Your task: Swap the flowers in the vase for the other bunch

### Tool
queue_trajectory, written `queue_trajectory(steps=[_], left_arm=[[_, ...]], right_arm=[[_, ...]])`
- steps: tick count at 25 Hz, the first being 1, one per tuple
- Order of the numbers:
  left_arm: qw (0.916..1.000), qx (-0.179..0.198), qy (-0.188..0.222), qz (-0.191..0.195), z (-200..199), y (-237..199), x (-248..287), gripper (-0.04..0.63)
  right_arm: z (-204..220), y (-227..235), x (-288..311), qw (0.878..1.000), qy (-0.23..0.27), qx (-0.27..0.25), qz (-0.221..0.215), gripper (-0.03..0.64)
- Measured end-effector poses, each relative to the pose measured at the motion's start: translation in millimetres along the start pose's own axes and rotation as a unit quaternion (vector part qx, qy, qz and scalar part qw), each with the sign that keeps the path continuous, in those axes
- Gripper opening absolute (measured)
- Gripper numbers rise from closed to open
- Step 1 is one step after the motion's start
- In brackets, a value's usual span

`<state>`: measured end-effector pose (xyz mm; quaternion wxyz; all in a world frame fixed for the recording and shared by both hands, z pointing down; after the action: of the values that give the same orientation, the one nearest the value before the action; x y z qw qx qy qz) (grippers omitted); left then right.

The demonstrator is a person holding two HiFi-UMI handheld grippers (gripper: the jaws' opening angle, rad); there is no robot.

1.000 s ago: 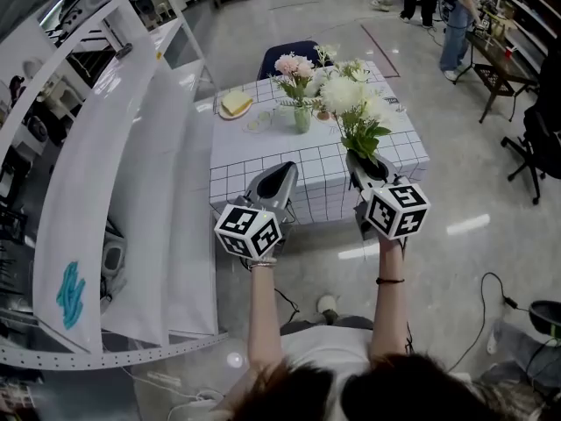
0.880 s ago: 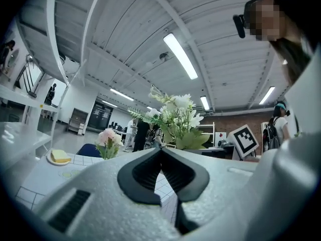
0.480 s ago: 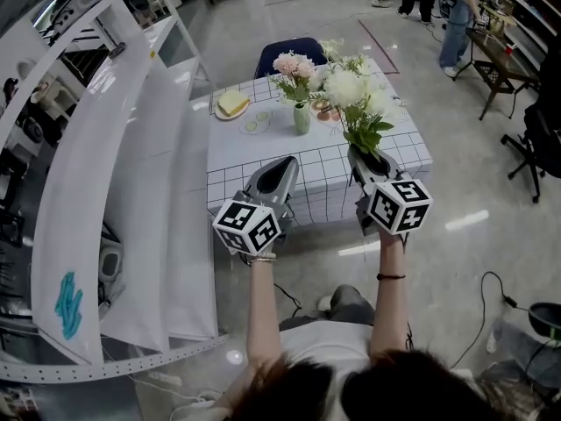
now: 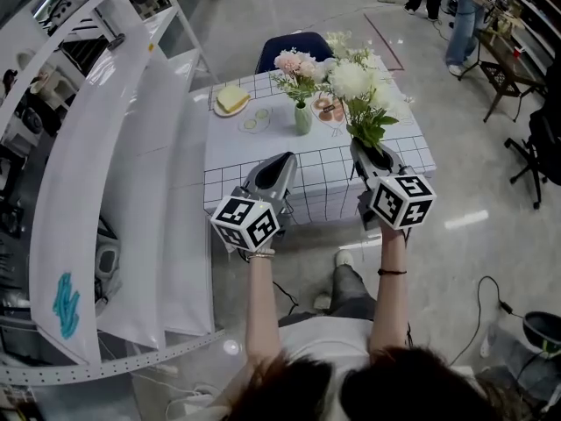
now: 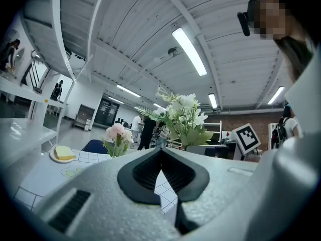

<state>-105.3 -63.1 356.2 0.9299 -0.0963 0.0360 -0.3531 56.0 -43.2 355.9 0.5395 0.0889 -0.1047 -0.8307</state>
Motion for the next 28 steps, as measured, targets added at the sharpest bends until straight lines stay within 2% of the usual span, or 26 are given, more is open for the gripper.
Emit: queue_trajectory(steps=[7,28], left_arm=[[0.9999,0.003,-0.003,-0.012,1.3,-16.7,36.0,0.011],[0.9967,-0.025,-0.009,-0.077,-9.3,-57.5,133.5,0.012]], right_arm=[[-8.0,33.5,26.5,1.000,-0.003,0.005,-0.008,0.046],[-41.7,125.4,108.4,0.998,-0.014,0.027,-0.045,0.046]])
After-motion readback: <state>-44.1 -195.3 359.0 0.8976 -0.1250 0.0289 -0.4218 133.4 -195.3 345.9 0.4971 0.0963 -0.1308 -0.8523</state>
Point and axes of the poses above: the fingertips, and each gripper's own axes: x forward along the fingers, y to its right, z out of its underside, the point moved 2 cm from there along -x, backward along the fingers, and after that the axes turned 9 degrees about -z, right-handed, at the moved point
